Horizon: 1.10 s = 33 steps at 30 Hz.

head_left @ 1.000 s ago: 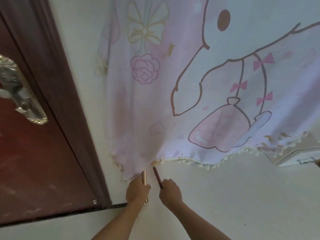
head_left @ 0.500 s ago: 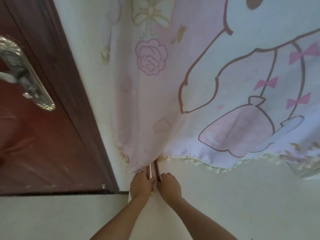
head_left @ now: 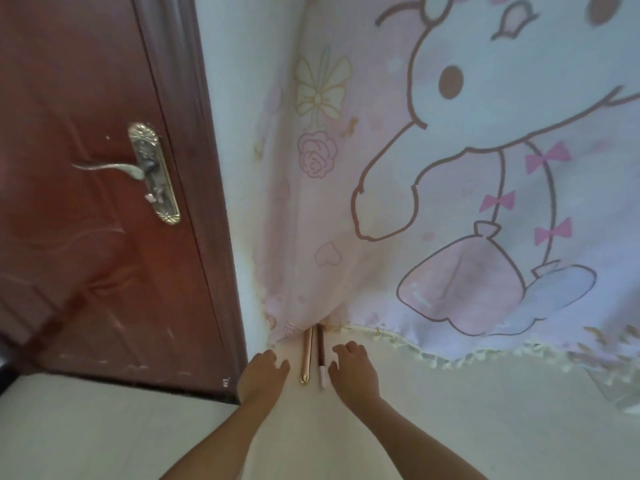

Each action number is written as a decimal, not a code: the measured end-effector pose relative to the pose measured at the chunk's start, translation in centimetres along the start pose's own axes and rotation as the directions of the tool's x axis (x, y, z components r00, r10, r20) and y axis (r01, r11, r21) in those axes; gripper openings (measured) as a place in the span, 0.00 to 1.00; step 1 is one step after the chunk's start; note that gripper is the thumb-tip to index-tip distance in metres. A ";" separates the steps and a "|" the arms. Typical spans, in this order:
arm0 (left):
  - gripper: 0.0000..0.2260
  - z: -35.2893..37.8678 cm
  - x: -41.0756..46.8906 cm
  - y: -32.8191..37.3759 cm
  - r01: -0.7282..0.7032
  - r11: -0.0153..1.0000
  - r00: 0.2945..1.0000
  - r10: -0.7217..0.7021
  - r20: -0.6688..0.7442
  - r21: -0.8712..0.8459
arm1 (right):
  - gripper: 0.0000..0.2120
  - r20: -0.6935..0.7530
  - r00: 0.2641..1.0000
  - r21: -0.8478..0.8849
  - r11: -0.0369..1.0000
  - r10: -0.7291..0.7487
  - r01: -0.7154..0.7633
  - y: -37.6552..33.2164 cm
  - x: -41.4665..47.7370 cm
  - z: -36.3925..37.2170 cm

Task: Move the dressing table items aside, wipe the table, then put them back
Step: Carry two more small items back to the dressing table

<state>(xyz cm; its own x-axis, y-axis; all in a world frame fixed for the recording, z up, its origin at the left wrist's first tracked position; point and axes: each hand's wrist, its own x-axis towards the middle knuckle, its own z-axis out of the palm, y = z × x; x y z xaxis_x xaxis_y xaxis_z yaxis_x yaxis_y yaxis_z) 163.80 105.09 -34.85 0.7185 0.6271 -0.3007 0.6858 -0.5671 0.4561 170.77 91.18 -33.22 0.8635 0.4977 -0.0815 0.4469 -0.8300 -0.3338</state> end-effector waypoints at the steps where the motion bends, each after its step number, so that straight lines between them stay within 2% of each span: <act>1: 0.16 -0.5 -0.6 -0.4 0.000 1.000 1.000 0.001 -0.031 0.018 | 0.17 -0.015 0.999 -0.013 0.999 -0.053 0.052 -0.3 -0.2 -0.1; 4: 0.17 -2.1 -3.0 -1.7 -0.014 0.994 0.986 0.032 -0.166 0.107 | 0.19 -0.044 0.979 -0.096 0.976 -0.200 0.195 -1.9 -0.5 -0.1; 7: 0.22 -3.7 -6.2 -4.0 0.018 0.977 0.958 0.044 -0.285 0.211 | 0.17 -0.098 0.916 -0.177 0.913 -0.388 0.368 -4.8 -1.3 0.1; 9: 0.23 -4.8 -8.8 -6.1 0.074 0.972 0.945 0.002 -0.327 0.221 | 0.17 -0.012 0.873 -0.234 0.850 -0.487 0.471 -7.3 -2.5 0.1; 11: 0.23 -6.1 -11.4 -8.6 0.129 0.973 0.918 -0.044 -0.393 0.194 | 0.19 -0.034 0.791 -0.279 0.766 -0.611 0.579 -9.9 -3.9 0.7; 14: 0.25 -8.3 -15.8 -12.2 0.250 0.955 0.879 -0.154 -0.451 0.160 | 0.15 0.069 0.698 -0.196 0.677 -0.712 0.710 -13.6 -6.5 1.6; 16: 0.24 -9.1 -18.1 -15.0 0.323 0.941 0.852 -0.244 -0.462 0.098 | 0.19 0.166 0.644 -0.092 0.638 -0.747 0.764 -16.8 -9.0 1.3; 18: 0.25 -10.4 -21.2 -17.5 0.389 0.919 0.801 -0.306 -0.514 0.060 | 0.22 0.149 0.555 -0.150 0.536 -0.819 0.831 -19.7 -11.4 1.5; 21: 0.25 -11.8 -27.7 -21.3 0.470 0.882 0.730 -0.395 -0.557 -0.008 | 0.18 0.104 0.426 -0.081 0.419 -0.899 0.904 -24.2 -16.3 2.5; 24: 0.25 -12.3 -36.2 -26.2 0.576 0.814 0.639 -0.509 -0.576 -0.081 | 0.15 0.076 0.281 -0.149 0.268 -0.957 0.952 -28.7 -22.7 5.1; 28: 0.25 -12.5 -50.1 -32.8 0.718 0.678 0.459 -0.632 -0.625 -0.159 | 0.26 0.138 0.122 -0.144 0.102 -0.983 0.984 -34.5 -34.6 7.8; 30: 0.25 -12.6 -56.7 -35.6 0.772 0.592 0.345 -0.695 -0.631 -0.230 | 0.27 0.134 0.041 -0.104 0.027 -0.990 0.994 -36.9 -40.5 8.3; 33: 0.25 -11.8 -65.3 -38.8 0.806 0.478 0.176 -0.755 -0.632 -0.347 | 0.22 0.174 -0.070 0.113 -0.051 -0.982 0.992 -39.4 -49.0 7.8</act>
<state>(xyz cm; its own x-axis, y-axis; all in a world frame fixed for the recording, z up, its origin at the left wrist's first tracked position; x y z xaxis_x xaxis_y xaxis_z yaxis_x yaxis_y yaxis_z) 88.89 92.47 -23.06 -0.4644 0.8757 0.1319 0.8675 0.4199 0.2667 109.02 101.42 -23.41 -0.5400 0.8243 0.1698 0.8079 0.5643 -0.1701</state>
